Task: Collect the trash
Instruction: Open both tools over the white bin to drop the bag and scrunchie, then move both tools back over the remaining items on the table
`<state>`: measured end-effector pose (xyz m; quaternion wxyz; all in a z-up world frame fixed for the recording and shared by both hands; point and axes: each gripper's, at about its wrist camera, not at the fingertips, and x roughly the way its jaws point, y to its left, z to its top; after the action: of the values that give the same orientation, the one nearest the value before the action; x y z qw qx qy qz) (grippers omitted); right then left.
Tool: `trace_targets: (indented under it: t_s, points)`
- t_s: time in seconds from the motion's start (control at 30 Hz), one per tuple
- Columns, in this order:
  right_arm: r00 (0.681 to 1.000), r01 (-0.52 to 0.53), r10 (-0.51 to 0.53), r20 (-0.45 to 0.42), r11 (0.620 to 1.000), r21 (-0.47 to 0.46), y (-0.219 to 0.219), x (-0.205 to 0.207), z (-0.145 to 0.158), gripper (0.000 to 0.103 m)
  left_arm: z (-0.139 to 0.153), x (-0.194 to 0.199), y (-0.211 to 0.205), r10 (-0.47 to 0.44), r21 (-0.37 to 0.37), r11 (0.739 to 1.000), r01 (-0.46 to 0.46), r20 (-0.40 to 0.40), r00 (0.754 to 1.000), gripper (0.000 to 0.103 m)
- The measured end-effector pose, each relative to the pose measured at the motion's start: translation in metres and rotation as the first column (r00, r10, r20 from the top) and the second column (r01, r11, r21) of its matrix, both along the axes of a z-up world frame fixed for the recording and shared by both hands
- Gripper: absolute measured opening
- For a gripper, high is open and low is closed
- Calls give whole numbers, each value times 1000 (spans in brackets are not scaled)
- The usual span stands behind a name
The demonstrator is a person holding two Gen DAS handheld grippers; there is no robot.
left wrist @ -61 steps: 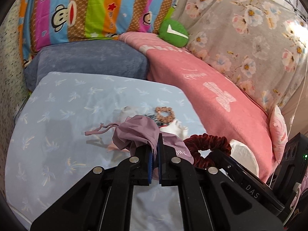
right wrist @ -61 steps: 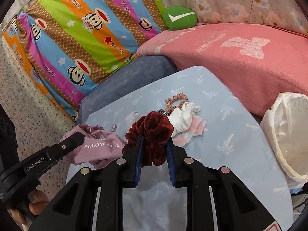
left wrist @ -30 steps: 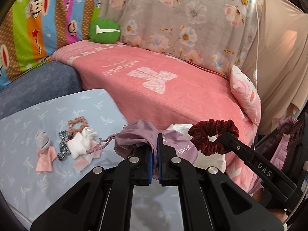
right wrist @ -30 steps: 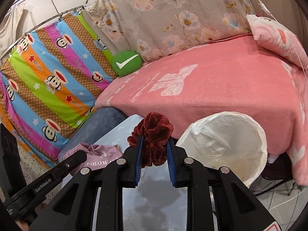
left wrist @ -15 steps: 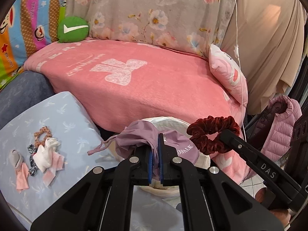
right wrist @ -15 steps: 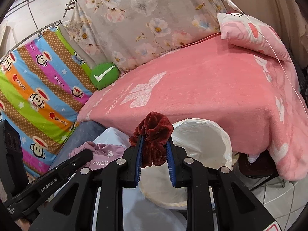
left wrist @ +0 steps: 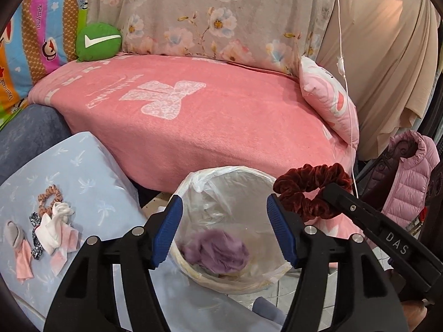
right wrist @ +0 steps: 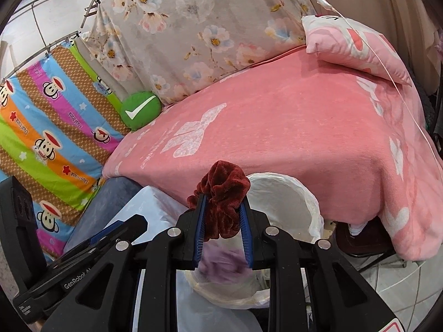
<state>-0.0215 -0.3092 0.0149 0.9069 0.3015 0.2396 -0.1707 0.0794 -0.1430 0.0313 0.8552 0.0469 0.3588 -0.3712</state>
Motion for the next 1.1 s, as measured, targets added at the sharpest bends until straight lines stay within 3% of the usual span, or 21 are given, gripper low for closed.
trace_targets:
  t_s: [0.37, 1.1]
  points:
    - [1000, -23, 23, -7, 1000, 0, 17, 17, -2, 28, -8, 13, 20, 62, 0, 998, -62, -30, 998, 60]
    - [987, -157, 156, -31, 987, -34, 71, 38, 4, 28, -10, 17, 70, 164, -31, 986, -166, -56, 985, 60]
